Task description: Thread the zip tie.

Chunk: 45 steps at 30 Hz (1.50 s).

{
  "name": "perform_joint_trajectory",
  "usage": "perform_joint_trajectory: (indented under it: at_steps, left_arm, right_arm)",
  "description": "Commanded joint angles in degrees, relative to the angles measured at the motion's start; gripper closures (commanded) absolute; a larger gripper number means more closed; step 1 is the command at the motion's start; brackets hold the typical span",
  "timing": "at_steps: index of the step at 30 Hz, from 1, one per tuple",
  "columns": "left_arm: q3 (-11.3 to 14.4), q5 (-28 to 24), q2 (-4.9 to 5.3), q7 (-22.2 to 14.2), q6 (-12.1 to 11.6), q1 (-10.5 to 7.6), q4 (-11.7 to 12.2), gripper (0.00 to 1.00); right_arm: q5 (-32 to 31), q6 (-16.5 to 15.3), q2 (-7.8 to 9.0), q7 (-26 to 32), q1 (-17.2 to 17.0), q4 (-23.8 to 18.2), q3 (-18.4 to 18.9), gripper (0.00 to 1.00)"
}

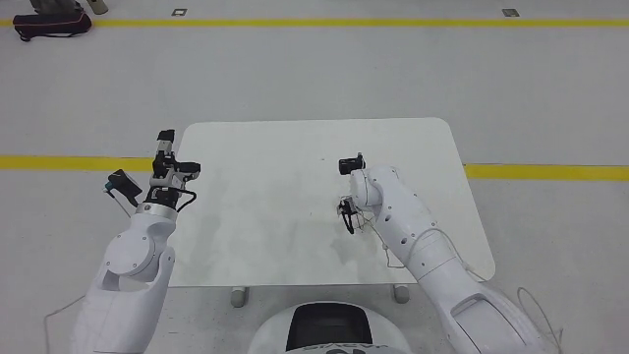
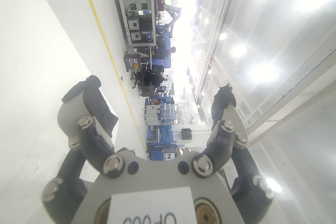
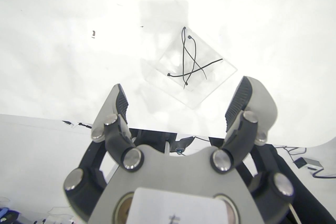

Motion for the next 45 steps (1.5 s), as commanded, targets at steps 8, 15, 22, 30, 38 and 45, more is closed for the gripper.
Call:
perform_joint_trajectory:
  at_steps: [8,15,22,30,38,45]
  left_arm:
    - [0.0,0.0,0.0,0.0,0.0,0.0,0.0,0.0]
    - [0.0,0.0,0.0,0.0,0.0,0.0,0.0,0.0]
    - [0.0,0.0,0.0,0.0,0.0,0.0,0.0,0.0]
    - [0.0,0.0,0.0,0.0,0.0,0.0,0.0,0.0]
    - [0.0,0.0,0.0,0.0,0.0,0.0,0.0,0.0]
    - [0.0,0.0,0.0,0.0,0.0,0.0,0.0,0.0]
  right_arm:
    - [-3.79,0.0,-0.86,-1.47,-0.13,2.39,0.64,0.0]
    - [-3.48,0.0,-0.94,-2.77,-0.91,2.03,0.48,0.0]
    - [-3.29,0.0,-1.11,-2.76,-1.43,1.17,0.63,0.5]
    - [-4.18,0.0,-1.26,-2.66,-2.31,0.64,1.59,0.58]
    - [-4.4,0.0,-1.91,-3.72,-1.85,3.13,1.9,0.6]
    - [-5.02,0.0,-2.74,-5.31,-0.65,6.6,1.83,0.62]
